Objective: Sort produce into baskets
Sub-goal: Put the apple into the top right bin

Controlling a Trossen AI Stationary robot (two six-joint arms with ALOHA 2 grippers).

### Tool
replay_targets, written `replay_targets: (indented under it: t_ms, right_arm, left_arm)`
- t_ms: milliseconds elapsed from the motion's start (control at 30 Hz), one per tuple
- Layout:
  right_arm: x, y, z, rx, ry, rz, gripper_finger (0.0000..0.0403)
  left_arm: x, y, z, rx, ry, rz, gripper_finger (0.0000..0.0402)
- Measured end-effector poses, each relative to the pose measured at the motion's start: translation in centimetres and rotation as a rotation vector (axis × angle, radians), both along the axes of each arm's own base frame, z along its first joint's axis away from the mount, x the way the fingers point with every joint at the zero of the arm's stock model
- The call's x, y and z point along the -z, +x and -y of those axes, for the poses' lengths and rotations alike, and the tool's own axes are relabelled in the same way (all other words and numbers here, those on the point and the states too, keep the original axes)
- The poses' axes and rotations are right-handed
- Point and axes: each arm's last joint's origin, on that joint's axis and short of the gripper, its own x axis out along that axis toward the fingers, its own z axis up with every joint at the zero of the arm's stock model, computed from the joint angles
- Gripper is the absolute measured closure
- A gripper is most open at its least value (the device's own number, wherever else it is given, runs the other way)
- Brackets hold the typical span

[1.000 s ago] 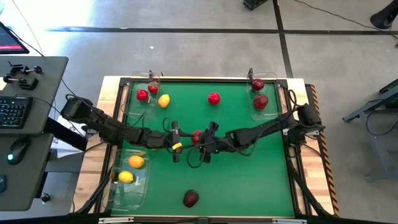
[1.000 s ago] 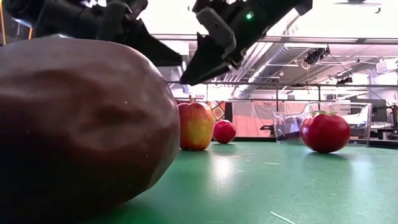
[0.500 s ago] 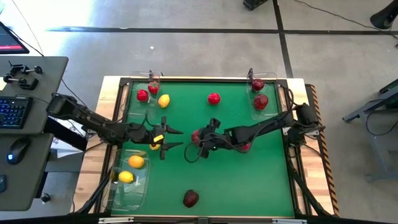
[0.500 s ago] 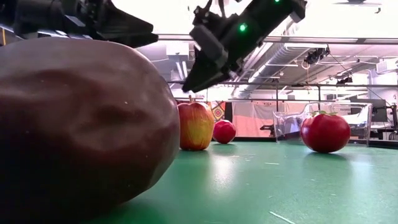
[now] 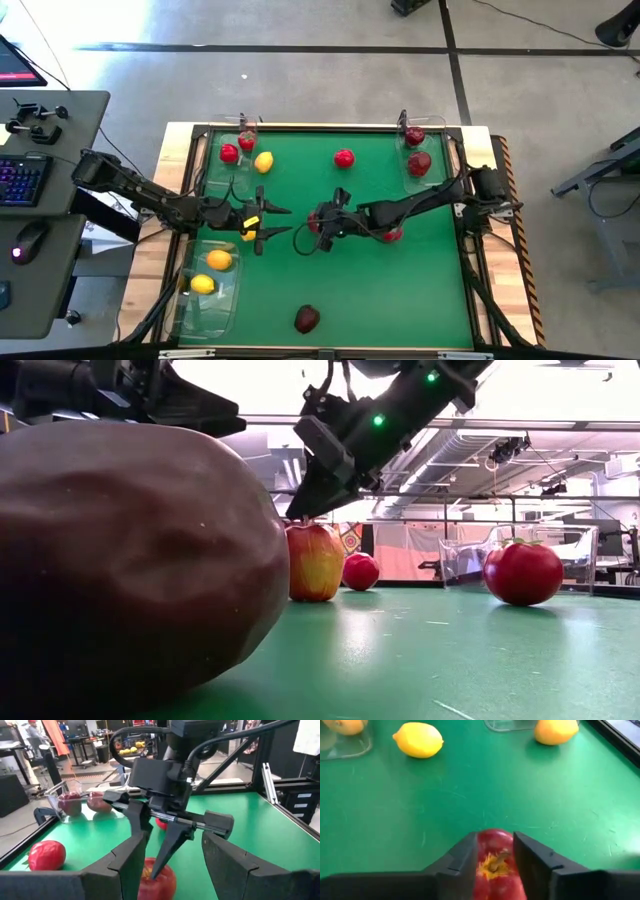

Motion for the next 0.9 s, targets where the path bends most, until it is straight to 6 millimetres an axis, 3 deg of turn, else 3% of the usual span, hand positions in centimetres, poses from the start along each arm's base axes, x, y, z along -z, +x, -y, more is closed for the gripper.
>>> replay_targets:
  t_ms: [233,567,733,900]
  right_arm:
    - [0.0,0.0,0.0,-0.020,-0.027,-0.014,0.0392]
    - [-0.5,0.0,0.0,-0.036,-0.068,-0.018,0.0400]
    - [-2.7,-0.6,0.1,-0.021,-0.093,0.026,0.0401]
    - [-5.6,-2.7,0.2,0.044,-0.153,0.010,0.0402]
  left_arm:
    - [0.0,0.0,0.0,-0.002,0.000,-0.001,0.0218]
    - [0.1,0.0,0.0,-0.003,0.004,-0.013,0.0218]
    - [0.1,0.0,0.0,-0.003,0.004,-0.014,0.0218]
    - [0.2,0.0,0.0,-0.002,0.005,-0.017,0.0218]
